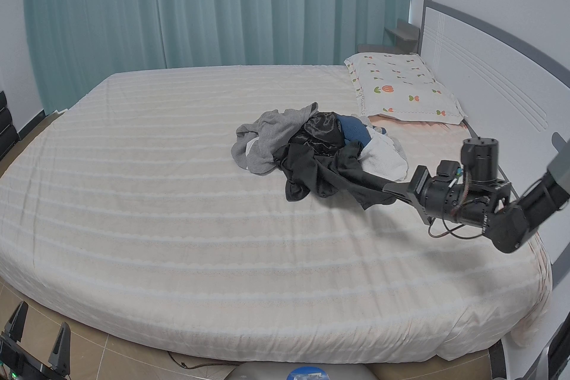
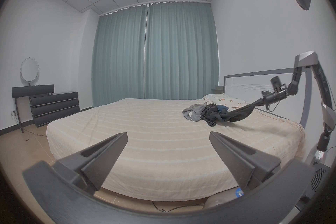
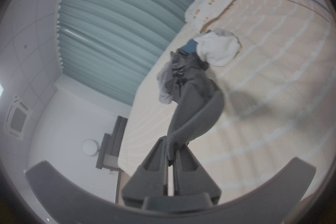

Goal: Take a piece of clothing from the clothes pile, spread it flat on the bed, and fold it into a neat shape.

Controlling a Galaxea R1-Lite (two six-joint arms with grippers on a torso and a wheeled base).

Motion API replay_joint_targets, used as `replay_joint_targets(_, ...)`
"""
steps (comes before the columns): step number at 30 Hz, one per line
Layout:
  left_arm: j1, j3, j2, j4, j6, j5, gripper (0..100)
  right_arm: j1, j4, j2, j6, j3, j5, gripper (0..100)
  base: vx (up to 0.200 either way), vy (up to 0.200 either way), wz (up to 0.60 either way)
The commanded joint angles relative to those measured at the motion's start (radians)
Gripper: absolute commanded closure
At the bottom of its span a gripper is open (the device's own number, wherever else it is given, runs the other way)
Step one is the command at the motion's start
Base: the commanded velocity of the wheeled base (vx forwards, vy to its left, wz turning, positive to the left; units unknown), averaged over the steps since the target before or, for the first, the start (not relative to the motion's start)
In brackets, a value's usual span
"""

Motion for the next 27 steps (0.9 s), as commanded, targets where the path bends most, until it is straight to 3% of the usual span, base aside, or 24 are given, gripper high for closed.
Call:
replay_joint_targets(1, 0.0, 0.016, -0.018, 0.0, 0.0, 0.001, 0, 0.108, -0.133, -0.183, -0.004, 0.082, 0.021, 100, 0.0, 0.0, 0.0)
replay_joint_targets(9, 0.0, 0.016, -0.018, 0.0, 0.008, -0.002, 0, 0.187, -0.195, -0.185, -0.002, 0.038, 0.016, 100, 0.0, 0.0, 0.0)
replay_joint_targets(27, 0.002, 0.018, -0.018, -0.003, 0.003, 0.001, 0, 0.187, -0.23, -0.183, -0.004, 0.05, 0.015, 100, 0.0, 0.0, 0.0)
